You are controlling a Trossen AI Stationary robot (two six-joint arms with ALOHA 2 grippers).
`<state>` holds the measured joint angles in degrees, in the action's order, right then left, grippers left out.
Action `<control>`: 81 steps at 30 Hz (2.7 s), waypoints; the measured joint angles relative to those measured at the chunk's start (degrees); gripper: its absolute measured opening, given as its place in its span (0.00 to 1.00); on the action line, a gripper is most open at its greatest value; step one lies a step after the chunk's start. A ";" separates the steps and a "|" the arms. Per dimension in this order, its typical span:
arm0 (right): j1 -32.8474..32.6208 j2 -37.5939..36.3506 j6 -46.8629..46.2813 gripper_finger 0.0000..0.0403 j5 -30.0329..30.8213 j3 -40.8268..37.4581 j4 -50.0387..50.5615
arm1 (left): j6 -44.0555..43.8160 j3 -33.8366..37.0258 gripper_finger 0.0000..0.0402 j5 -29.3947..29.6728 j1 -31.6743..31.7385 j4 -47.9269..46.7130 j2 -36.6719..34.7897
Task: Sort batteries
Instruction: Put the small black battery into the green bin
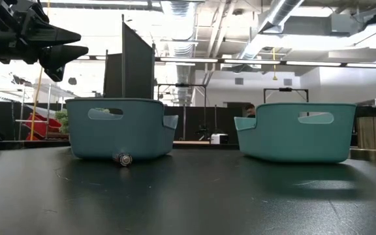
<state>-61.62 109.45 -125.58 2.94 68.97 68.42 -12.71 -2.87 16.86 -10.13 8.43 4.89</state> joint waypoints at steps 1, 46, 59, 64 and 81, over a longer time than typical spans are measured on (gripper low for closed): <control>0.22 0.26 0.02 0.45 0.00 0.00 -0.28 | 0.00 0.00 0.38 -0.02 0.00 0.01 -0.01; 1.04 0.45 2.71 0.00 0.15 -1.46 -4.97 | 0.04 0.00 0.38 -0.02 -0.02 0.01 0.00; 1.39 0.59 8.34 0.08 0.19 3.13 -1.23 | 0.03 0.00 0.38 -0.02 0.00 0.01 0.00; 2.46 0.50 14.25 0.25 1.75 6.09 0.87 | 0.02 0.00 0.38 -0.02 0.00 0.01 -0.02; 1.77 0.41 45.01 0.57 -11.89 8.50 6.11 | -0.63 0.00 0.38 -0.02 -0.01 0.18 -0.02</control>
<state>-59.85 109.86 -80.56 -8.95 77.47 74.53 -13.34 -2.87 16.84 -10.14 8.61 4.86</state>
